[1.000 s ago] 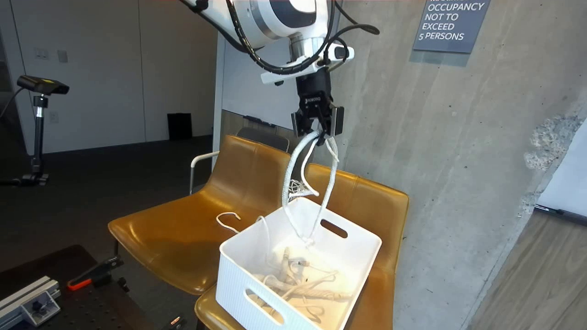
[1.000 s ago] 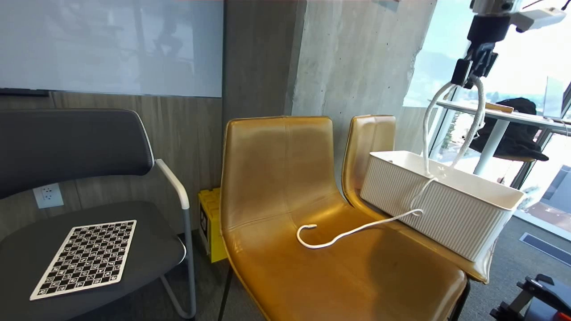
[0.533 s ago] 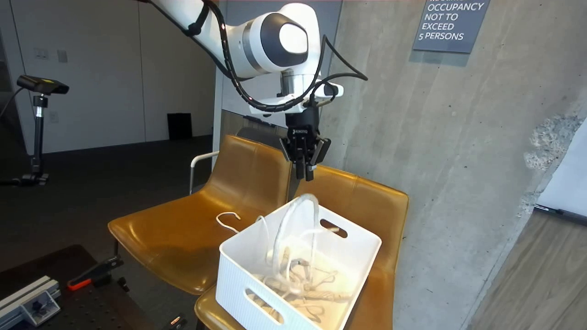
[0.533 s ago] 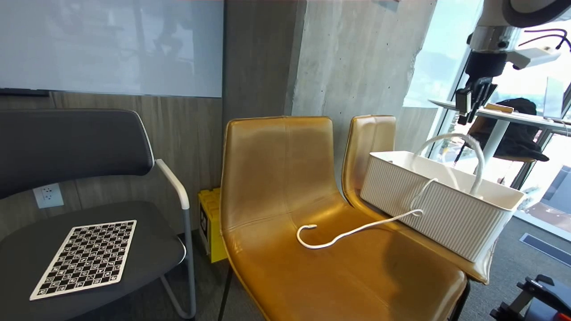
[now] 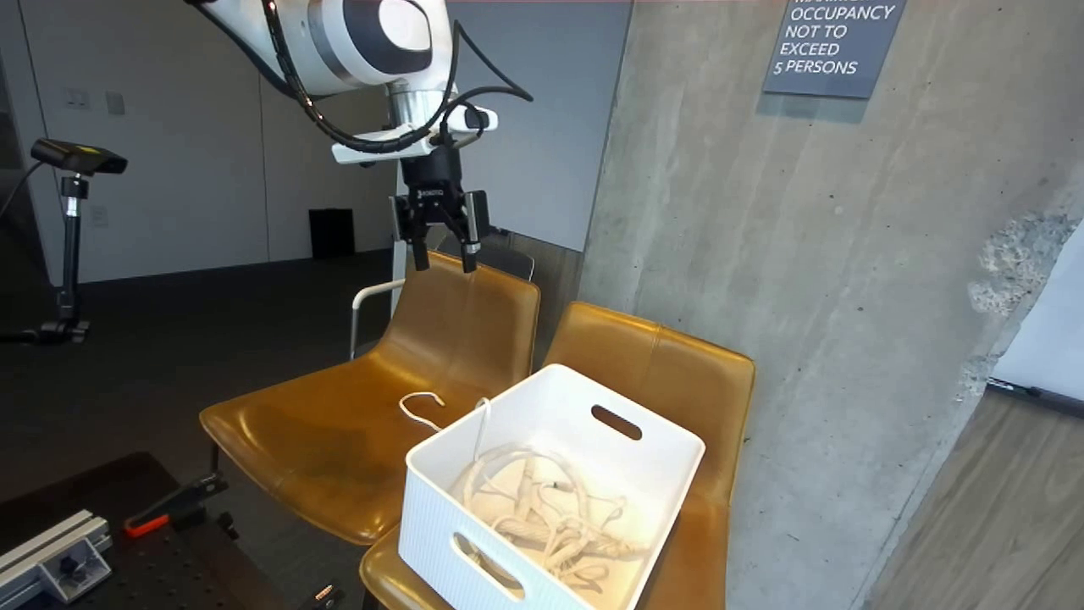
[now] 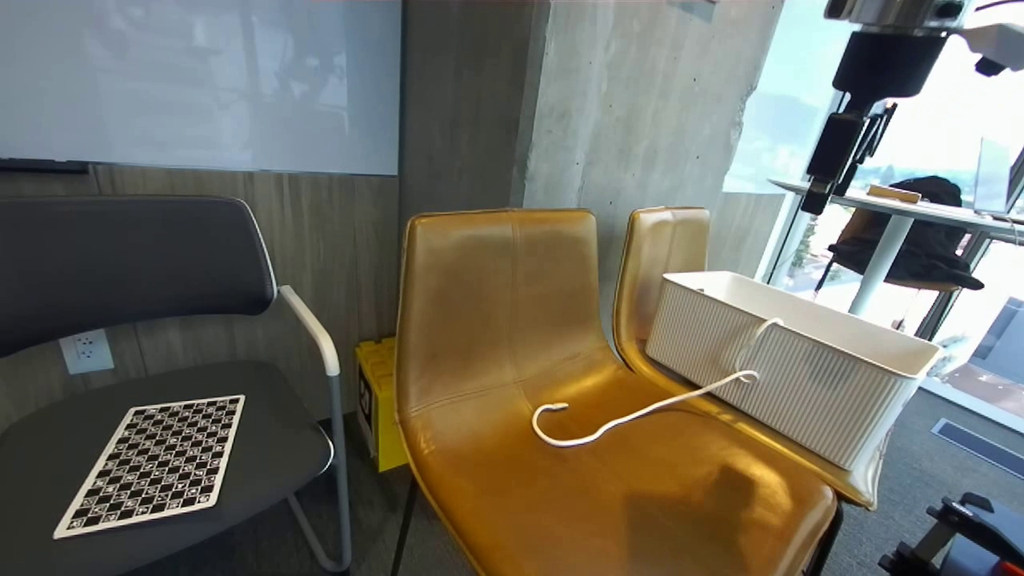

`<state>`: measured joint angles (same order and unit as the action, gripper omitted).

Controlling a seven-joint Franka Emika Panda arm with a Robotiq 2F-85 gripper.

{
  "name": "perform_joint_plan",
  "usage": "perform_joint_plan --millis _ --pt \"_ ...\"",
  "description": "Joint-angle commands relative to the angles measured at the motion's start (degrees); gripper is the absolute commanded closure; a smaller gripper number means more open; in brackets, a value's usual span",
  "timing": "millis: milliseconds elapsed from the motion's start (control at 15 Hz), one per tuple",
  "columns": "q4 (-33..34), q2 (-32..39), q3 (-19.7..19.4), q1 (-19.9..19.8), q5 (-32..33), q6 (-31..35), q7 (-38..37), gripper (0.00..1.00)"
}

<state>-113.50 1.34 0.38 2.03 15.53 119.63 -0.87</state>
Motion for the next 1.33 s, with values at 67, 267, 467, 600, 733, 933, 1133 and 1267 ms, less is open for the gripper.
perform_joint_plan --millis 67,267,467,600,733,933,1133,1267 --pt "-5.38 -0.5 3.77 2.83 -2.55 4.87 8.32 0.0" --pt "-3.33 5.36 4.77 3.29 -3.9 8.15 16.66 0.0" --pt "1.53 12.25 5.28 2.53 -4.92 9.42 26.99 0.0" --pt "6.54 17.66 5.77 1.92 -4.62 8.36 33.52 0.0" --pt "11.55 23.03 6.42 1.39 -3.84 7.22 39.6 0.0" --pt "17.48 31.1 6.91 2.07 -2.09 6.17 46.46 0.0" --pt "22.56 37.44 4.91 5.89 4.87 2.33 46.5 0.0" --pt "25.33 41.33 3.33 8.65 10.0 1.48 43.15 0.0"
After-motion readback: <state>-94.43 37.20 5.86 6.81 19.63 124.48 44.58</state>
